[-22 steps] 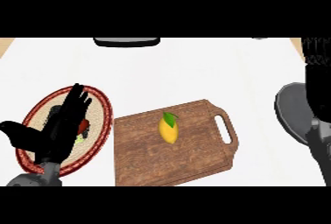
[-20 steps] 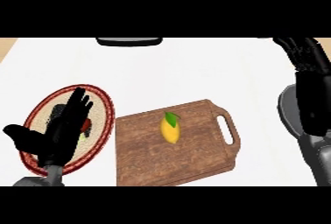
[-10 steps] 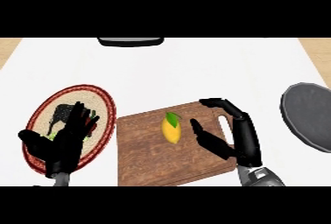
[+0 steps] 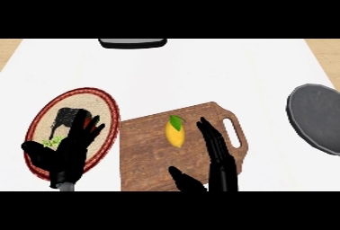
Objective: Pick the lemon from the cutting board and place it in the pan
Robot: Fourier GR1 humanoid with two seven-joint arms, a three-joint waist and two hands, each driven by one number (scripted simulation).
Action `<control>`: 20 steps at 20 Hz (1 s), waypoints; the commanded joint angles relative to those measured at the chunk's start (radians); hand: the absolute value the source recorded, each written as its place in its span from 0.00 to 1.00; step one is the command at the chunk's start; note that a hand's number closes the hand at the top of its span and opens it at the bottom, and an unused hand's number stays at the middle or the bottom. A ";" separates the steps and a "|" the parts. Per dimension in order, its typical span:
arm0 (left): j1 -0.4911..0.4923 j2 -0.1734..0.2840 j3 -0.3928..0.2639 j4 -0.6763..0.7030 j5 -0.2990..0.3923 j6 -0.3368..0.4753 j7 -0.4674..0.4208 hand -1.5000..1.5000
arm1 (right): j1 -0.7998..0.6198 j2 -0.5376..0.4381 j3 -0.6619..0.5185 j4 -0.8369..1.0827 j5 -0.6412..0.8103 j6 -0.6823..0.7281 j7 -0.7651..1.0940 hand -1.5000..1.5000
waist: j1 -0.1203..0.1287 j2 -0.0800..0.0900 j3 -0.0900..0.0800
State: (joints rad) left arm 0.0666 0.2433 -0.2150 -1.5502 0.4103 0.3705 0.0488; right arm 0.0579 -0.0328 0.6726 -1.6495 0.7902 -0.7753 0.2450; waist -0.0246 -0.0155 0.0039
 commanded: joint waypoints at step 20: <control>0.019 -0.011 -0.021 0.041 -0.030 0.002 0.045 0.50 | -0.706 0.033 -0.189 0.215 0.024 0.924 0.885 0.00 | 0.052 0.018 -0.004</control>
State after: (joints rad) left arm 0.0365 0.2141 -0.2397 -1.5328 0.3901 0.3609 0.0598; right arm -0.4956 -0.0041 0.5423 -1.5117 0.9061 0.0550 1.0398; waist 0.0198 -0.0032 0.0054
